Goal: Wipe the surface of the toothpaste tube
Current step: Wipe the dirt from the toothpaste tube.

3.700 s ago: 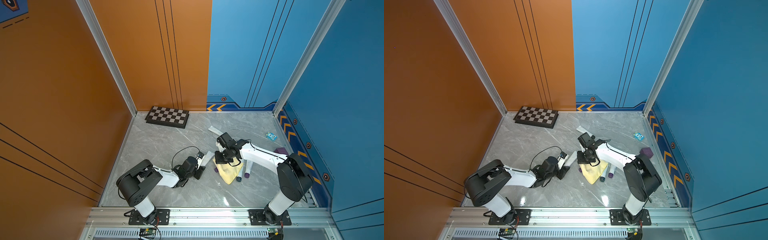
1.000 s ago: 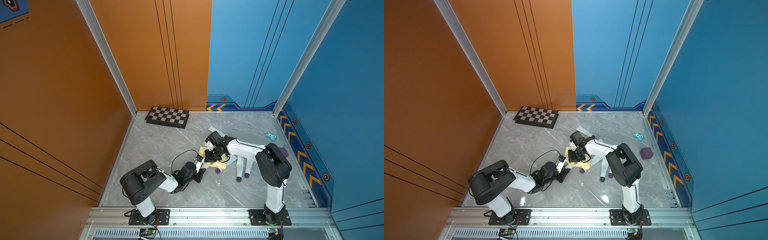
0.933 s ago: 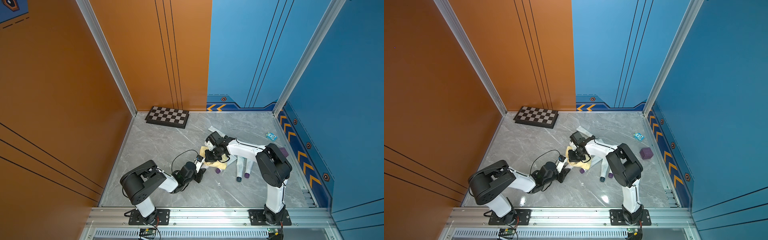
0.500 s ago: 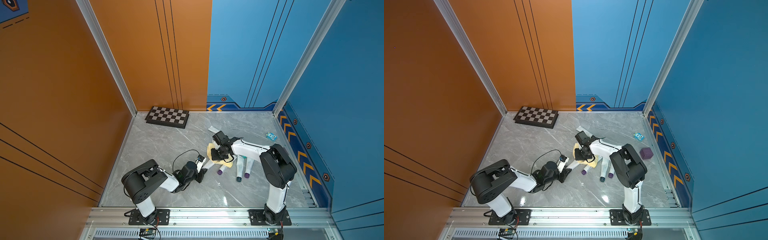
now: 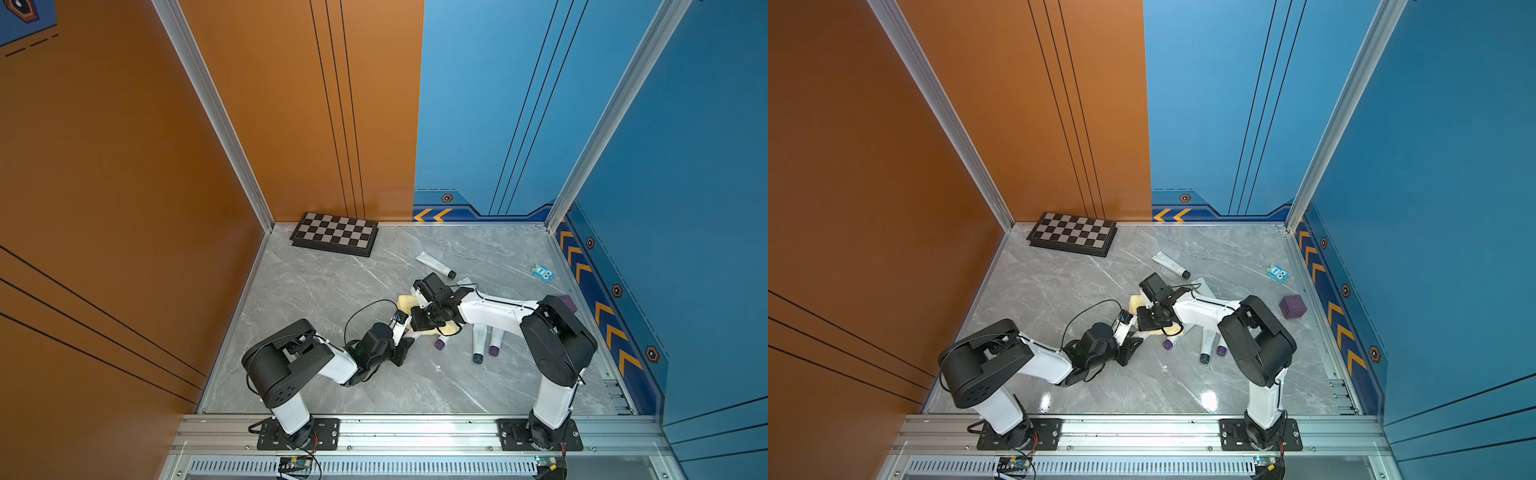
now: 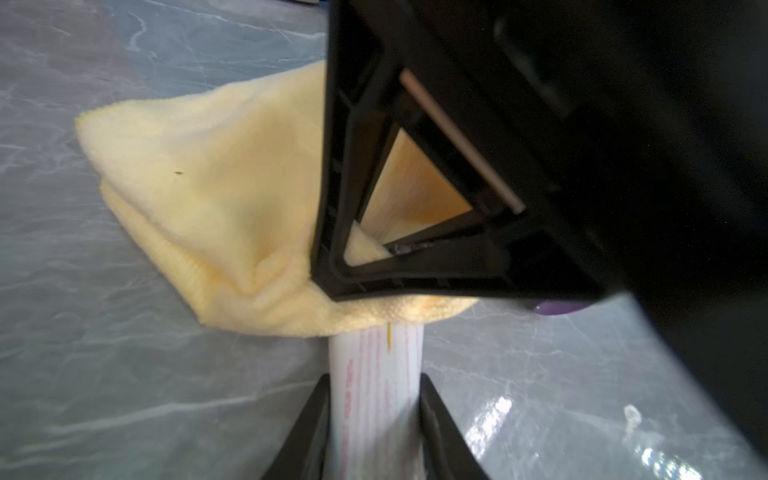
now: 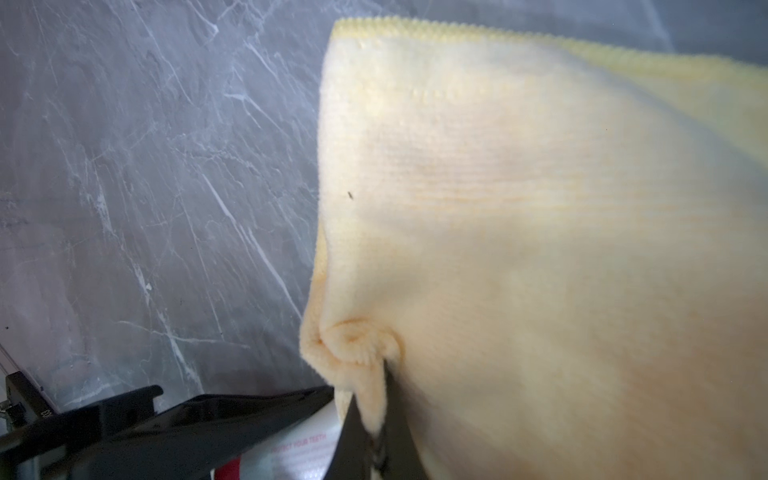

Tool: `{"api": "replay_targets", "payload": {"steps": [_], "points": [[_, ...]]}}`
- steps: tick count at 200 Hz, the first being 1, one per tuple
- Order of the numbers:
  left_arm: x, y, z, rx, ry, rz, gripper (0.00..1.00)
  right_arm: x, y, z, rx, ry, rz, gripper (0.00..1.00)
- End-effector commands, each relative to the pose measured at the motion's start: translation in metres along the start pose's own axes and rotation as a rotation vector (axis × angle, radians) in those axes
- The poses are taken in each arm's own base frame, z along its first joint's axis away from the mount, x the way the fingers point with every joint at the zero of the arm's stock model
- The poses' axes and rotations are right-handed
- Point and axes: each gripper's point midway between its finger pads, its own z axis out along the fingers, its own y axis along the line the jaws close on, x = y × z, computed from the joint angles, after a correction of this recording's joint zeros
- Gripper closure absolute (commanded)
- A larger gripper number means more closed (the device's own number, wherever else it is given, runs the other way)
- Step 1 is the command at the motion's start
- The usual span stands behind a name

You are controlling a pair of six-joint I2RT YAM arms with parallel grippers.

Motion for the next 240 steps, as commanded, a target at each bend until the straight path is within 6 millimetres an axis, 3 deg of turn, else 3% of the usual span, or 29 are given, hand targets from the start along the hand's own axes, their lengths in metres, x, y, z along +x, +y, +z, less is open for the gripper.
{"api": "replay_targets", "payload": {"steps": [1, 21, 40, 61, 94, 143, 172, 182, 221, 240], "points": [[0.099, 0.027, -0.014, -0.094, 0.35, -0.021, 0.96, 0.092, -0.056, 0.007, 0.162, 0.309, 0.077, 1.0], [0.099, 0.027, -0.014, -0.096, 0.348, -0.021, 0.95, 0.082, -0.105, -0.009, 0.341, 0.249, 0.093, 1.0], [0.098, 0.027, -0.013, -0.094, 0.346, -0.02, 0.95, 0.078, -0.116, -0.015, 0.356, 0.228, 0.117, 1.0], [0.099, 0.027, -0.013, -0.092, 0.352, -0.02, 0.95, 0.078, -0.105, -0.012, 0.302, 0.231, 0.115, 1.0], [0.098, 0.026, -0.013, -0.089, 0.349, -0.019, 0.96, 0.094, -0.058, 0.0, 0.013, 0.3, 0.178, 1.0], [0.099, 0.026, -0.012, -0.09, 0.352, -0.019, 0.96, 0.125, -0.006, -0.003, -0.169, 0.369, 0.165, 1.0], [0.099, 0.026, -0.013, -0.09, 0.351, -0.02, 0.96, 0.135, -0.003, -0.007, -0.185, 0.381, 0.171, 1.0], [0.099, 0.026, -0.012, -0.088, 0.353, -0.019, 0.96, 0.136, -0.013, -0.008, -0.127, 0.373, 0.151, 1.0], [0.098, 0.025, -0.013, -0.086, 0.348, -0.019, 0.96, 0.115, -0.097, -0.023, 0.353, 0.284, 0.035, 1.0], [0.097, 0.025, -0.013, -0.085, 0.346, -0.017, 0.96, 0.106, -0.116, -0.027, 0.469, 0.263, 0.003, 1.0]]}}
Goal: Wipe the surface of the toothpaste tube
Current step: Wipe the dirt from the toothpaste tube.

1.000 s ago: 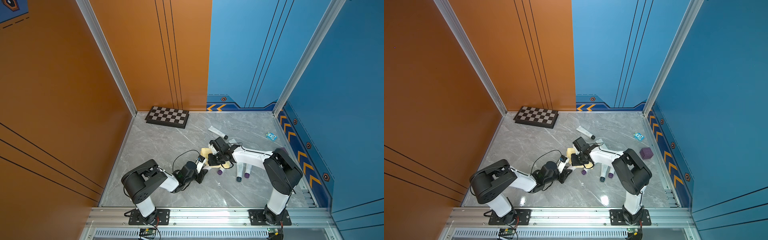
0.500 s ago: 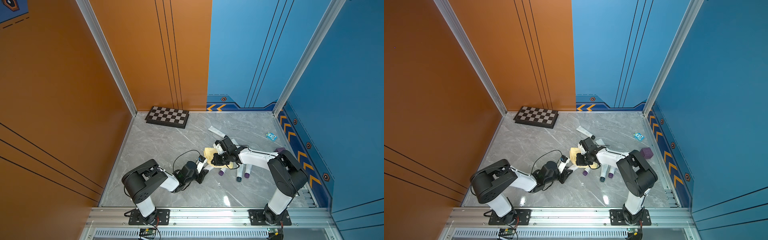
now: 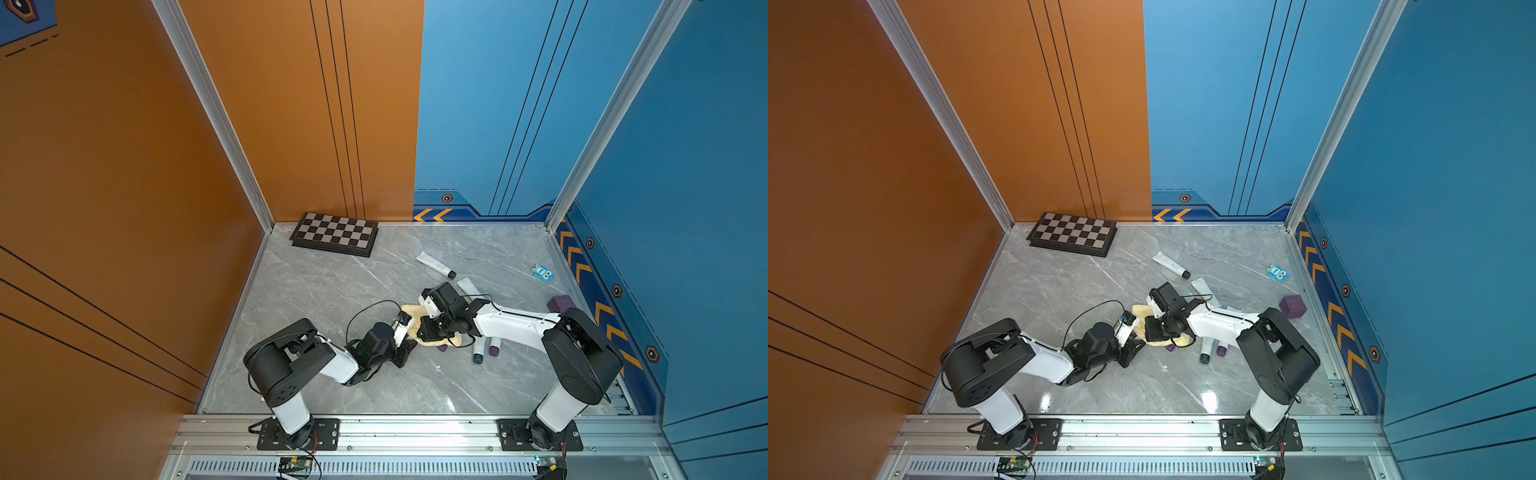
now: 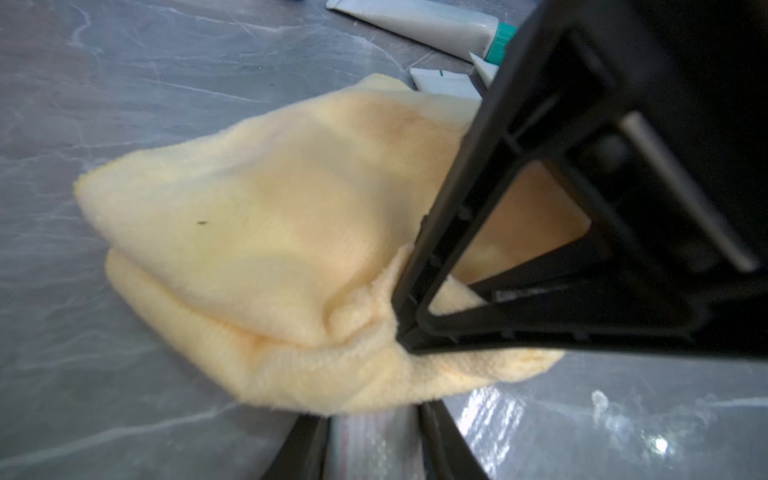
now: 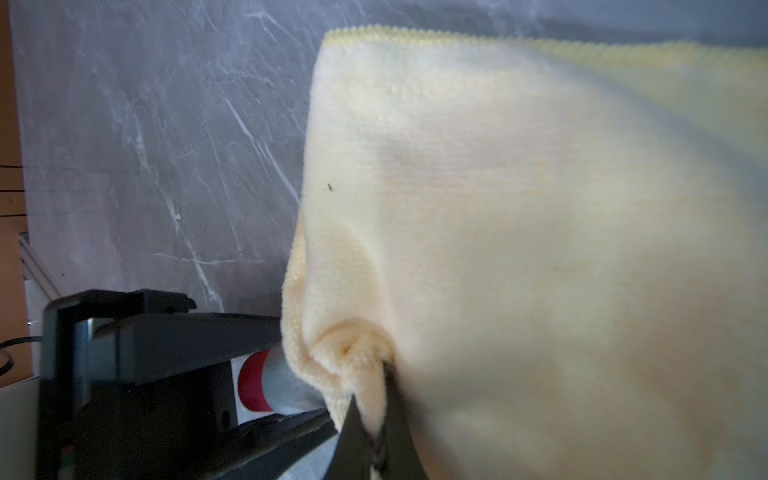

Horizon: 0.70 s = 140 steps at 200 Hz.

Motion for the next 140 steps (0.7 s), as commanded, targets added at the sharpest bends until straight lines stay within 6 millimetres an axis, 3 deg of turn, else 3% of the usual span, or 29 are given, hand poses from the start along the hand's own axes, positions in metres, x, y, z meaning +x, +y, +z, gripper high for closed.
{"api": "replay_targets", "payload": {"steps": [1, 14, 35, 64, 97, 140], "points": [[0.097, 0.032, -0.016, -0.136, 0.335, -0.043, 0.96, 0.074, -0.104, -0.005, 0.477, 0.258, -0.005, 1.0], [0.097, 0.032, -0.016, -0.135, 0.335, -0.04, 0.96, 0.069, -0.12, -0.008, 0.518, 0.253, 0.02, 1.0], [0.098, 0.03, -0.015, -0.128, 0.338, -0.037, 0.96, 0.06, -0.117, -0.01, 0.5, 0.224, 0.035, 1.0], [0.098, 0.022, -0.014, -0.105, 0.339, -0.014, 0.96, 0.037, -0.087, -0.011, 0.293, 0.168, 0.112, 1.0], [0.1, 0.006, -0.012, -0.085, 0.341, 0.051, 0.95, 0.012, -0.056, -0.027, 0.061, 0.123, 0.186, 1.0], [0.107, -0.01, -0.004, -0.053, 0.365, 0.099, 0.95, 0.011, -0.035, -0.033, -0.046, 0.142, 0.197, 1.0]]}}
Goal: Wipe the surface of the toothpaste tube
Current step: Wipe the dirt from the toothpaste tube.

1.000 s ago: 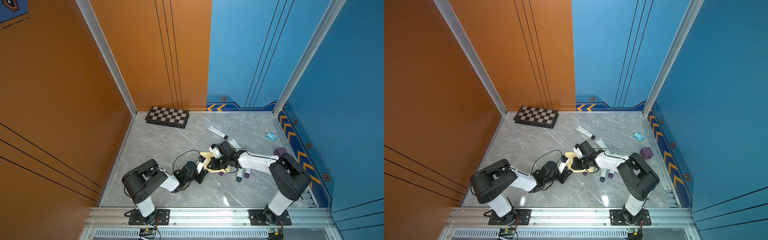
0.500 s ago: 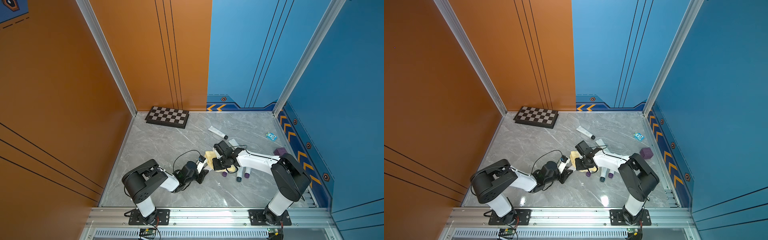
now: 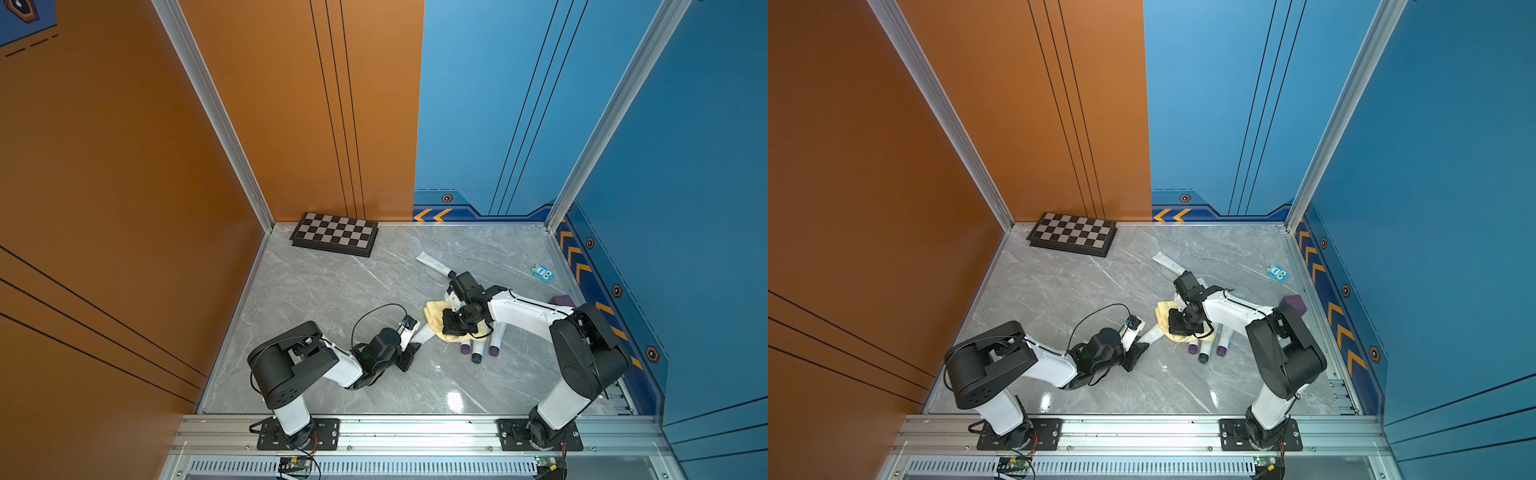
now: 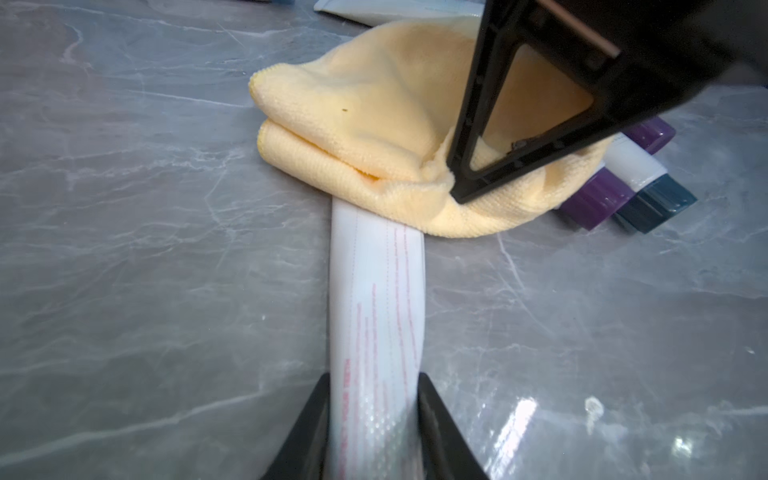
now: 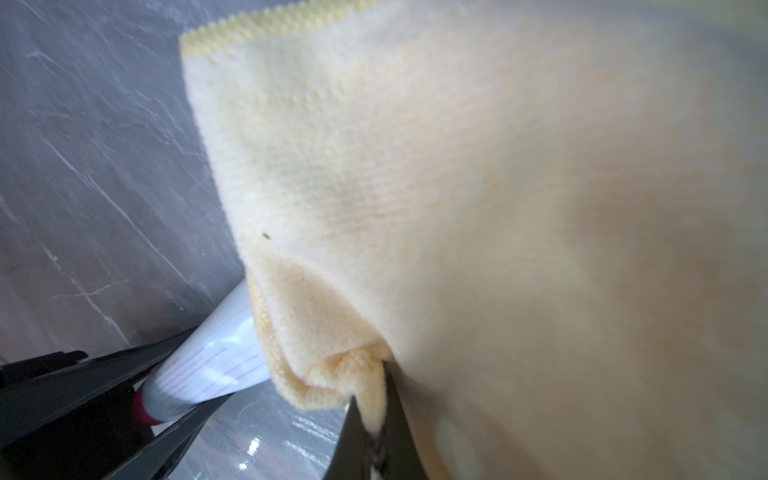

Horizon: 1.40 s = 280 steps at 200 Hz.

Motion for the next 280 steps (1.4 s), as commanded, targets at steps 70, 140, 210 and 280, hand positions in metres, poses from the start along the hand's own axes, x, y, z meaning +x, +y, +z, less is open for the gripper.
{"api": "replay_targets", "payload": {"steps": [70, 140, 210, 280], "points": [[0.112, -0.013, -0.001, 0.018, 0.39, 0.087, 0.96, 0.015, 0.014, -0.024, -0.039, -0.005, -0.022, 1.0], [0.111, -0.01, -0.001, 0.006, 0.39, 0.074, 0.96, 0.057, 0.039, 0.022, -0.086, 0.148, -0.075, 1.0], [0.11, -0.011, -0.002, 0.012, 0.387, 0.075, 0.97, 0.012, -0.059, -0.008, 0.37, -0.031, -0.052, 1.0], [0.113, -0.013, 0.0, 0.018, 0.396, 0.073, 0.97, 0.001, -0.051, -0.01, 0.319, -0.045, -0.04, 1.0]]}}
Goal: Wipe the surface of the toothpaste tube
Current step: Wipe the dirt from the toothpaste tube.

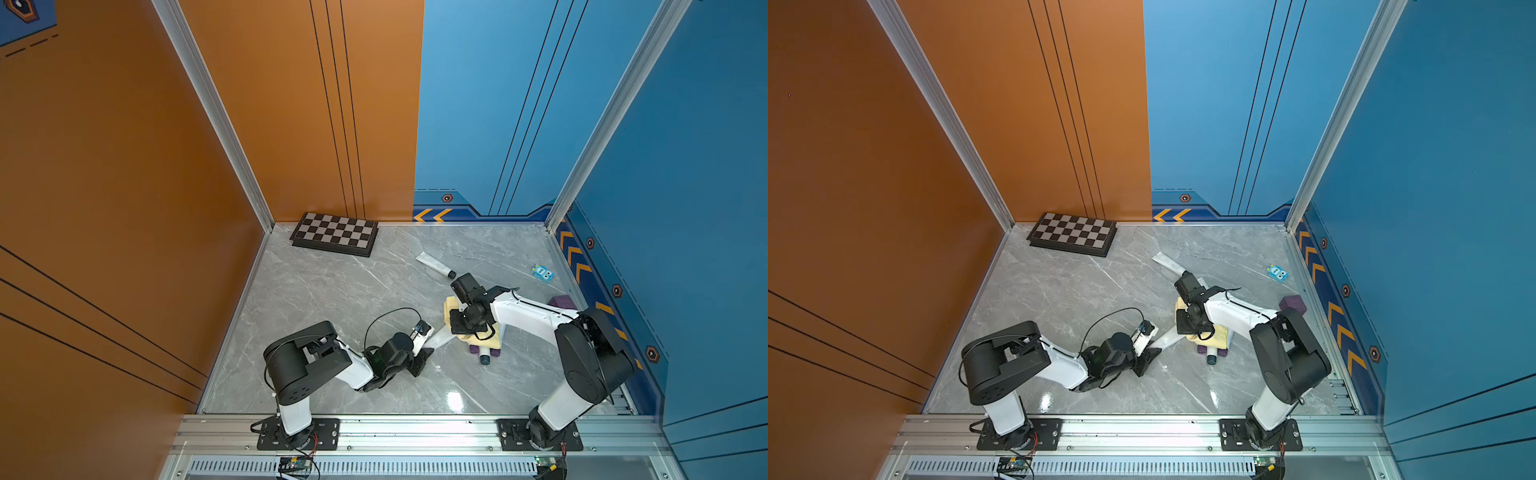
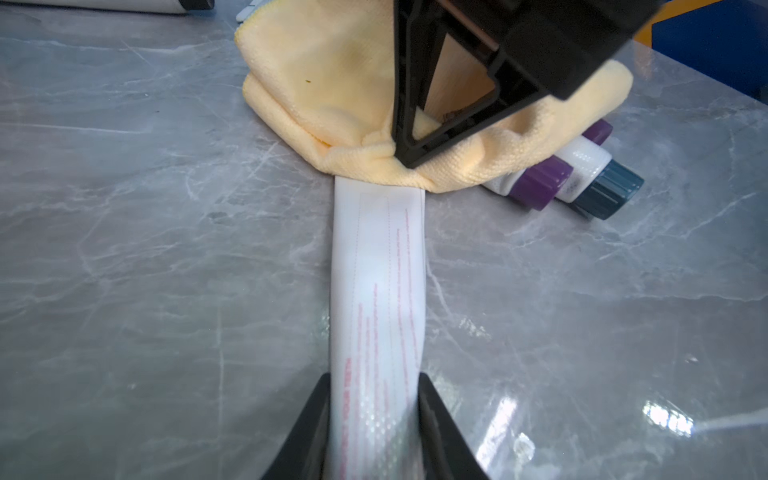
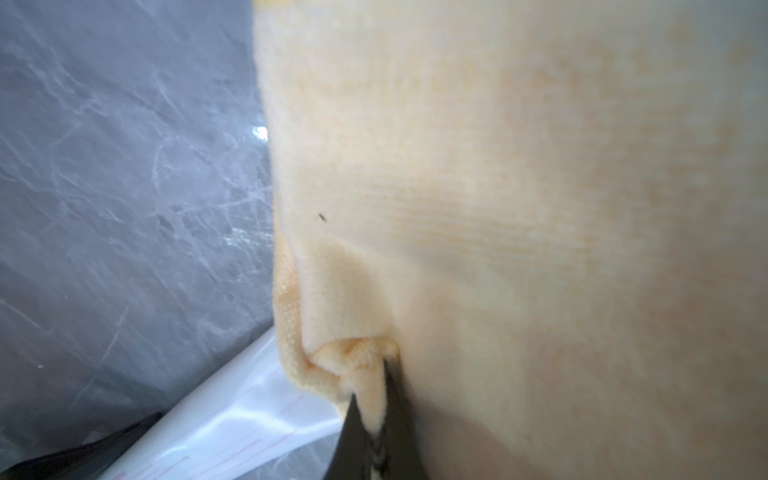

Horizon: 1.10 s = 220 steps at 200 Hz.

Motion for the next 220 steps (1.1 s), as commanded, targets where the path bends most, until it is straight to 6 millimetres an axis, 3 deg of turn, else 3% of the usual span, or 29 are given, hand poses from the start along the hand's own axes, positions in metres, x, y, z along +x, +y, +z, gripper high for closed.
{"api": "replay_targets", "payload": {"steps": [1, 29, 69, 97, 145, 161, 177, 198, 220], "points": [[0.116, 0.014, -0.017, -0.036, 0.407, 0.021, 0.97, 0.01, -0.003, 0.002, 0.038, 0.046, -0.029, 1.0], [0.116, 0.015, -0.018, -0.037, 0.406, 0.02, 0.97, 0.006, 0.012, -0.011, -0.032, 0.023, -0.029, 1.0], [0.117, 0.014, -0.017, -0.034, 0.408, 0.021, 0.97, 0.02, 0.058, -0.02, -0.252, 0.09, -0.038, 1.0], [0.117, 0.014, -0.017, -0.034, 0.409, 0.022, 0.97, 0.037, 0.079, -0.014, -0.344, 0.154, -0.041, 1.0], [0.116, 0.014, -0.017, -0.035, 0.407, 0.021, 0.97, 0.061, 0.089, 0.003, -0.361, 0.224, -0.053, 1.0], [0.116, 0.014, -0.017, -0.033, 0.407, 0.021, 0.97, 0.064, 0.076, 0.016, -0.3, 0.234, -0.049, 1.0], [0.116, 0.014, -0.018, -0.033, 0.405, 0.021, 0.97, 0.06, 0.05, 0.027, -0.183, 0.219, -0.042, 1.0], [0.116, 0.014, -0.018, -0.036, 0.406, 0.021, 0.97, 0.047, 0.011, 0.022, -0.004, 0.137, -0.043, 1.0], [0.115, 0.014, -0.017, -0.035, 0.404, 0.022, 0.97, 0.04, -0.009, 0.017, 0.032, 0.111, -0.009, 1.0]]}}
